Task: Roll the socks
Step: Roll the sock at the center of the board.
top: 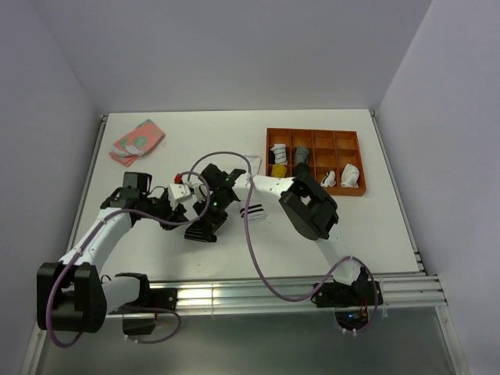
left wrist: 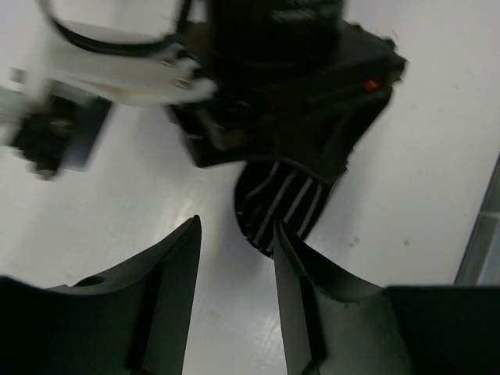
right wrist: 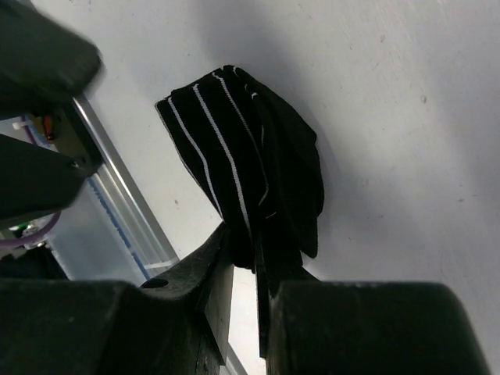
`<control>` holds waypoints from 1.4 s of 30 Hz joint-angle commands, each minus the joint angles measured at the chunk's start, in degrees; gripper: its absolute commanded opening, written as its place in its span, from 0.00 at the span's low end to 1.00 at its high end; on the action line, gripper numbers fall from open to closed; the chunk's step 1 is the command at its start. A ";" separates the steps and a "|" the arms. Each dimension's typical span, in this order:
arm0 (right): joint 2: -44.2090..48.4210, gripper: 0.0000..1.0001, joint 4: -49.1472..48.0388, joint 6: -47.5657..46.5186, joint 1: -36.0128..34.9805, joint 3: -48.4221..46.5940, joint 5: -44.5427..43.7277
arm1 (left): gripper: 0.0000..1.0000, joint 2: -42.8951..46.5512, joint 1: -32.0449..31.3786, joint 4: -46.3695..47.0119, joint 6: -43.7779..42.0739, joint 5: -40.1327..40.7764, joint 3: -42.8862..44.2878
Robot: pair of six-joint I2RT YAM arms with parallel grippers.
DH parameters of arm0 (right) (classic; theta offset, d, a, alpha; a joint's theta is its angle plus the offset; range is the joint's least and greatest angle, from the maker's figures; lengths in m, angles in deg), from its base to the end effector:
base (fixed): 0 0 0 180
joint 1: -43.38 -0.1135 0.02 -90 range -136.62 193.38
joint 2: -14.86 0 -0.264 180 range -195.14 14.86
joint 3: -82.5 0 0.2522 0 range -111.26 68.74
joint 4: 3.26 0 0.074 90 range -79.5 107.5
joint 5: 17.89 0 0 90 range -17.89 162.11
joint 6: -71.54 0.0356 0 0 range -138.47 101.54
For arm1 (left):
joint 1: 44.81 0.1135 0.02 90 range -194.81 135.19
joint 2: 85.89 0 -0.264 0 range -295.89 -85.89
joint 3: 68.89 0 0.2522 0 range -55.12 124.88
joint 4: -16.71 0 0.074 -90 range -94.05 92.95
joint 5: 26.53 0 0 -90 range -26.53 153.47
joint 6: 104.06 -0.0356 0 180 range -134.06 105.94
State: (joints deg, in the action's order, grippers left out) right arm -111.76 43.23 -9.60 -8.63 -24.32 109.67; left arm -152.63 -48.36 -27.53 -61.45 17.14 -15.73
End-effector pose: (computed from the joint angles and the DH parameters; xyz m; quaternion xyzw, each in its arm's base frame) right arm 0.2635 0.3726 0.1464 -0.4022 0.8373 0.3702 0.0081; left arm 0.2114 -0.0389 0.2134 0.4783 0.7506 -0.2555 0.3775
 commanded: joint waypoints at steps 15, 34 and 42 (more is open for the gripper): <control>-2.66 0.13 1.98 2.21 1.56 0.16 1.46 | 0.50 3.02 -11.65 -0.11 -7.36 6.33 -7.75; -2.57 0.13 1.55 2.65 1.82 0.95 1.46 | 0.48 -5.59 -13.85 5.52 -3.76 5.55 -6.26; -2.13 0.13 1.46 3.53 2.26 0.86 2.43 | 0.47 -9.89 -14.64 4.64 -2.44 6.69 -4.07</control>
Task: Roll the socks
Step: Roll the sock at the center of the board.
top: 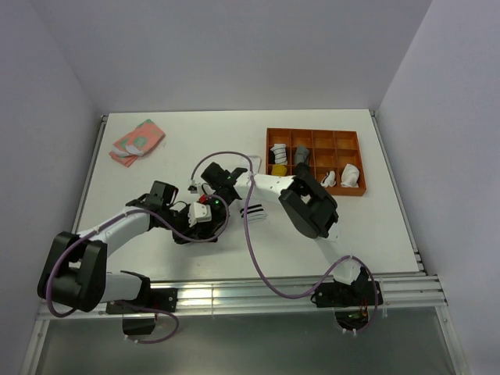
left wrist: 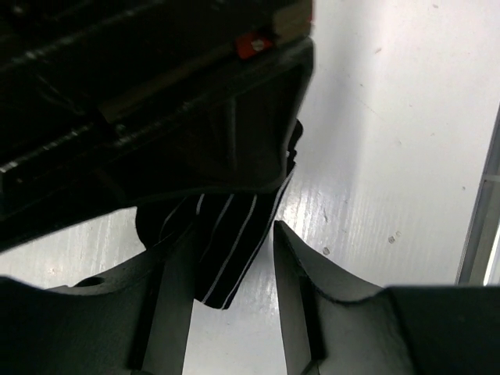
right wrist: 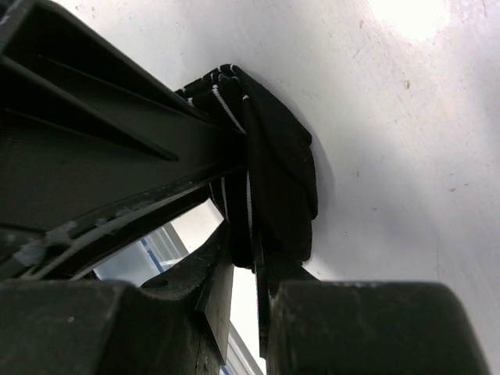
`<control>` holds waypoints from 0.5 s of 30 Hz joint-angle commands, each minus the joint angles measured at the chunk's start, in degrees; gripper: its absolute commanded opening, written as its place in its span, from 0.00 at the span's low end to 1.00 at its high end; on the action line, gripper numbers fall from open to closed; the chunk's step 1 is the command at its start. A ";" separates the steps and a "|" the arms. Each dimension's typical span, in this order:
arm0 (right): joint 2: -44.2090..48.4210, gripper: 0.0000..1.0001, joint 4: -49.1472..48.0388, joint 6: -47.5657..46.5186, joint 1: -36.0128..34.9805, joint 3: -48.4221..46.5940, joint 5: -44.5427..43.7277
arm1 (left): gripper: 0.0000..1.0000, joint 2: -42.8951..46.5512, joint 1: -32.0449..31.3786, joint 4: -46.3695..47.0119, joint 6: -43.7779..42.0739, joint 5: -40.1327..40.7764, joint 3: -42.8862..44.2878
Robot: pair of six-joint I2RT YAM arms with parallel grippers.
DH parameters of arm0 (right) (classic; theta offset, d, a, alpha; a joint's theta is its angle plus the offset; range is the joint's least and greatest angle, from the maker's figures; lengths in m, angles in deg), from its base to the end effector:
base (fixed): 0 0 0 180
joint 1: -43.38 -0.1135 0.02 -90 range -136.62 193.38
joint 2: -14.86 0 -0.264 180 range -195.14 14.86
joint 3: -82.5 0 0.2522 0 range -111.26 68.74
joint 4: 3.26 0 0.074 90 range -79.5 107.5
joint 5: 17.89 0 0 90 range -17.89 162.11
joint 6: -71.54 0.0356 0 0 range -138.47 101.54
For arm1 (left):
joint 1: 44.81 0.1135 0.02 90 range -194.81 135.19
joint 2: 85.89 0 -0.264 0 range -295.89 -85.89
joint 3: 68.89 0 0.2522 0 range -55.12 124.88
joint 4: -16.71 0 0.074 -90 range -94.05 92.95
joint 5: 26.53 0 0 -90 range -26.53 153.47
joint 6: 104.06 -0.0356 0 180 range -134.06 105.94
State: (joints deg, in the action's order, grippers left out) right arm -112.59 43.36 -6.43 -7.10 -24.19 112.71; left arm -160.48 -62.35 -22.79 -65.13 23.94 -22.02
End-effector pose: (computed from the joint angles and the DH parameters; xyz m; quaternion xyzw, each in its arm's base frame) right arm 0.2718 0.3659 0.1404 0.3671 -0.8460 -0.3863 0.0193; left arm 0.1957 -0.0856 0.1572 0.5751 0.7244 -0.2638 0.2736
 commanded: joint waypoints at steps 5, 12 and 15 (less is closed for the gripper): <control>-0.77 0.16 0.80 1.32 0.91 1.17 0.18 | 0.45 -4.95 -1.36 -0.19 2.90 1.64 3.72; -0.34 0.17 0.45 1.94 1.08 1.87 -0.17 | 0.36 -8.02 -2.94 -2.29 3.61 3.32 5.30; 0.63 0.23 -0.60 3.08 1.08 2.48 -1.92 | 0.27 -10.39 -3.11 -5.46 2.73 2.88 6.88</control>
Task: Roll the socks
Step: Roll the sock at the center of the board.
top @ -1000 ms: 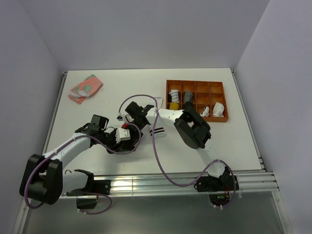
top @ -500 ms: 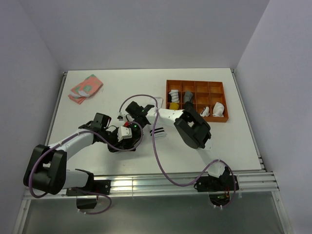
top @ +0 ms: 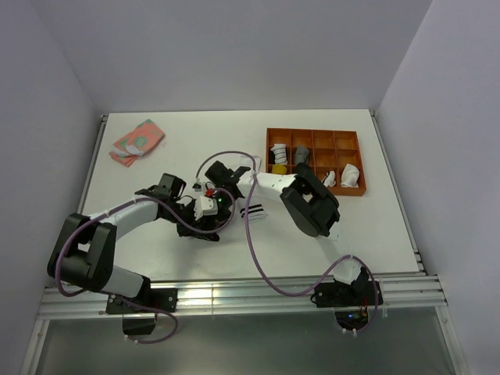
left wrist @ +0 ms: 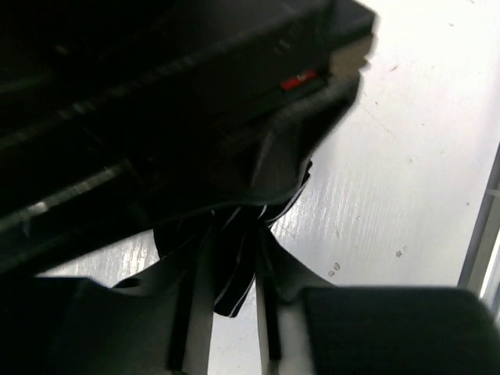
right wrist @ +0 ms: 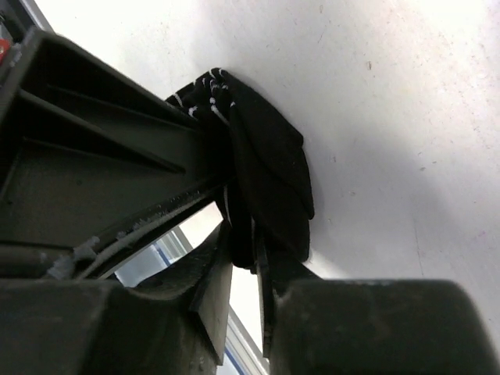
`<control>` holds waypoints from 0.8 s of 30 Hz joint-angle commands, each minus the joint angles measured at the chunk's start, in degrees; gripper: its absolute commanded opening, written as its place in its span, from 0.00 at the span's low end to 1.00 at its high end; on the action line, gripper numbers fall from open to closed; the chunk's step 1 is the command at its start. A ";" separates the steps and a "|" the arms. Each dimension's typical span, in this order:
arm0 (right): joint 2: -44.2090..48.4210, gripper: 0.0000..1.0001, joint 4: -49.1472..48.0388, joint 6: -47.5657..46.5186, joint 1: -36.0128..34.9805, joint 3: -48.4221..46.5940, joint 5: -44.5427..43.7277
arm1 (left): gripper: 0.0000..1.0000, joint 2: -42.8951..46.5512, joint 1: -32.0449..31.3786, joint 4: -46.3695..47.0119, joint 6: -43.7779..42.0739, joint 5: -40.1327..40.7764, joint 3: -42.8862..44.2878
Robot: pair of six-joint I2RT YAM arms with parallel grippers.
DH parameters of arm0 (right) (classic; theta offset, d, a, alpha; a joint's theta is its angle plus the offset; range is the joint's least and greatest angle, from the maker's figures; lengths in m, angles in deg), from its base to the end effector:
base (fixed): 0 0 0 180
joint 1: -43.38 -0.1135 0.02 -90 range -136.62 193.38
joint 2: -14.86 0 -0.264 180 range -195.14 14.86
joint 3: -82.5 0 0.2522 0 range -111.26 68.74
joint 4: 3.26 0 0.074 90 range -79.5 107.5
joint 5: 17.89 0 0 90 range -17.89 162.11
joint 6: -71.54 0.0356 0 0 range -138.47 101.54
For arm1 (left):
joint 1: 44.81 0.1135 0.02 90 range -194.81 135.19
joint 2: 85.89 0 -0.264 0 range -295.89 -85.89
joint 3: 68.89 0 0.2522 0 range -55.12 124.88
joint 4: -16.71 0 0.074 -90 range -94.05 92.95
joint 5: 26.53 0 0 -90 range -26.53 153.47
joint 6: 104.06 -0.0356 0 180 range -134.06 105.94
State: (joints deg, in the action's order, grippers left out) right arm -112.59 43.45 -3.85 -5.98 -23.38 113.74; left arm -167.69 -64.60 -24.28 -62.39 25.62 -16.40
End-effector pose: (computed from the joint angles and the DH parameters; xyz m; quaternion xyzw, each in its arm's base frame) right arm 0.2766 0.3586 0.1369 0.3380 -0.8561 -0.3893 0.0355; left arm 0.2153 -0.1007 0.1552 0.5679 0.7410 -0.2698 0.2356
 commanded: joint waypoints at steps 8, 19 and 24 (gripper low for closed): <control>8.71 0.55 -10.18 5.68 -0.03 10.98 -9.89 | 0.17 -6.00 -0.86 -9.15 -1.76 -0.91 3.46; 20.92 0.59 -19.67 13.50 0.15 23.38 -21.57 | 0.07 -8.38 -0.77 -14.17 -3.60 -2.85 6.28; 22.87 0.59 -18.45 15.18 0.58 25.76 -27.55 | 0.06 -9.43 -0.77 -15.93 -4.31 -3.55 7.60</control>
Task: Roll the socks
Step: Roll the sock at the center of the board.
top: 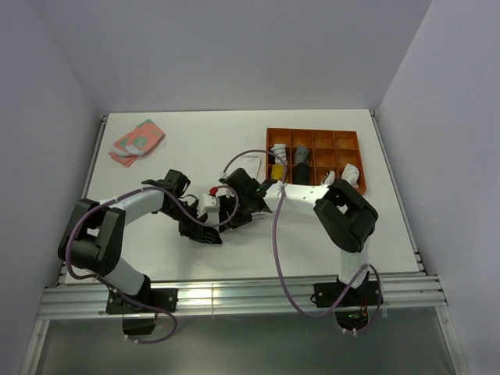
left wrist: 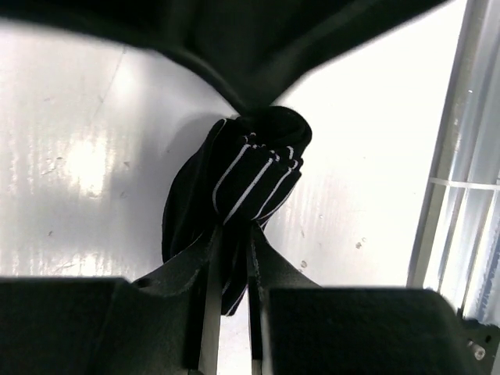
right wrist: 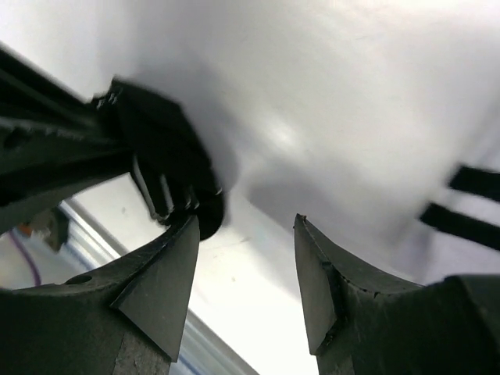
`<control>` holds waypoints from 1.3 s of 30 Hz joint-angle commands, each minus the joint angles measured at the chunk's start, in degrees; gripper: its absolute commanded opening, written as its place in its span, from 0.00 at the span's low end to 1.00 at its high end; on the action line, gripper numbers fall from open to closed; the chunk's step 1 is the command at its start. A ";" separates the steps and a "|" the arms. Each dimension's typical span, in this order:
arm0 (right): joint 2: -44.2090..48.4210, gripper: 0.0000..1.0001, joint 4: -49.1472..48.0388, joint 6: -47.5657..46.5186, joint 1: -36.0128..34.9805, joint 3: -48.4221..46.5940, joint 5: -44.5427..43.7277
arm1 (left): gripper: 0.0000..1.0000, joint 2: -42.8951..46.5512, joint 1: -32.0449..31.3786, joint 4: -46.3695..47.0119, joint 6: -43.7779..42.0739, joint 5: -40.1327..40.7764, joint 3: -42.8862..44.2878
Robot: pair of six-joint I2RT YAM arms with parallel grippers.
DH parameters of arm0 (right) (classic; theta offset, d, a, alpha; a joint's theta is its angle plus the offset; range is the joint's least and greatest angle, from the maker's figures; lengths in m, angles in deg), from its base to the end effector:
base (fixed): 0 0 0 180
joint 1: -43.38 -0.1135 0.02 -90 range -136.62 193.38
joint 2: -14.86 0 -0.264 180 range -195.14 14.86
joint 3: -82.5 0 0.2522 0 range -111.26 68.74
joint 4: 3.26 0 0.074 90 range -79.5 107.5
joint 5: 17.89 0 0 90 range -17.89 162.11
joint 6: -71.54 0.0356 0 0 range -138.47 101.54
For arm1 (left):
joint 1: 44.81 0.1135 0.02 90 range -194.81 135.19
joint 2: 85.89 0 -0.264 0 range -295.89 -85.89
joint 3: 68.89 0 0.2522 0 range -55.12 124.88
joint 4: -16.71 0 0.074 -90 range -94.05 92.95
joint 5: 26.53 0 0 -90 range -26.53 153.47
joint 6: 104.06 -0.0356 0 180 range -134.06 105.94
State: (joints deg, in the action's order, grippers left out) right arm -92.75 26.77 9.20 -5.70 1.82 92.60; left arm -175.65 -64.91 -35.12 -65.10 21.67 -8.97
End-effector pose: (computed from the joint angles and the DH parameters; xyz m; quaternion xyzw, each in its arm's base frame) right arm 0.2416 0.2978 0.1609 -0.2250 0.9176 0.3074 0.1135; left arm 0.2287 -0.1090 0.1525 0.5631 0.7428 -0.3248 0.1603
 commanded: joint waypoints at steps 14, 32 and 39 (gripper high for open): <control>11.98 0.59 -0.89 6.70 1.27 7.49 -22.59 | 0.02 -3.85 -0.21 -8.87 -1.69 -0.30 3.07; 29.13 0.58 -16.10 0.03 -6.63 21.57 -35.51 | 0.02 -18.95 0.41 -23.71 -4.14 -2.93 15.80; 25.35 0.58 -20.49 -9.10 -15.33 18.23 -37.19 | 0.02 -26.69 1.29 -31.62 -6.43 -3.81 22.31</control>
State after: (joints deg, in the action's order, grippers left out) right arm -66.10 11.14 5.98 -19.01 23.48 58.20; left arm -199.47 -63.82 -62.70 -68.05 16.86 11.51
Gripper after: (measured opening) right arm 0.580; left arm 0.180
